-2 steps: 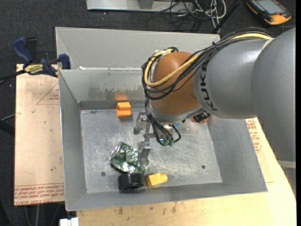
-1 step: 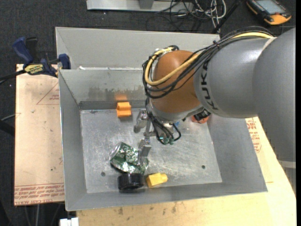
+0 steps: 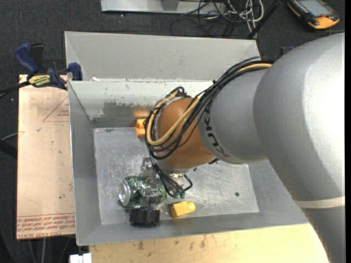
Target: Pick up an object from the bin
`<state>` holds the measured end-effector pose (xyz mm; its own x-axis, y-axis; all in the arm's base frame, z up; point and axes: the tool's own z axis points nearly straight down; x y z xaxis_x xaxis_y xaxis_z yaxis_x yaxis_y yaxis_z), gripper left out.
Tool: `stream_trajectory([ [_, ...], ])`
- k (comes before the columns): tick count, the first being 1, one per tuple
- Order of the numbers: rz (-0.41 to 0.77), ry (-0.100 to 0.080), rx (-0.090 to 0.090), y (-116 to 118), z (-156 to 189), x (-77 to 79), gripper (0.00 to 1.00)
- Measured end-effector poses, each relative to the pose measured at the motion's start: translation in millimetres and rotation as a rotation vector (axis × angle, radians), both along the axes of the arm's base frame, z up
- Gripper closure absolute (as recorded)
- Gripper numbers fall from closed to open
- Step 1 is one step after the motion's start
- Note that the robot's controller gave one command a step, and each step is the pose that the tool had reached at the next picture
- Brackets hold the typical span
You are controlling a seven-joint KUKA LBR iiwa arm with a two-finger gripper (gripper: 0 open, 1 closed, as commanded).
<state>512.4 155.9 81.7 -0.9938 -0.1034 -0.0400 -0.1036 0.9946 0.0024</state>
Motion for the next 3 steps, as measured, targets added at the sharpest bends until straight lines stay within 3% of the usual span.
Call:
stream_trajectory([
  [1,0.0,0.0,0.0,0.0,0.0,0.0,1.0],
  [2,0.005,0.035,-0.006,0.6,38.7,-0.8,1.0],
  [3,0.0,0.037,-0.006,2.5,184.5,7.4,1.0],
])
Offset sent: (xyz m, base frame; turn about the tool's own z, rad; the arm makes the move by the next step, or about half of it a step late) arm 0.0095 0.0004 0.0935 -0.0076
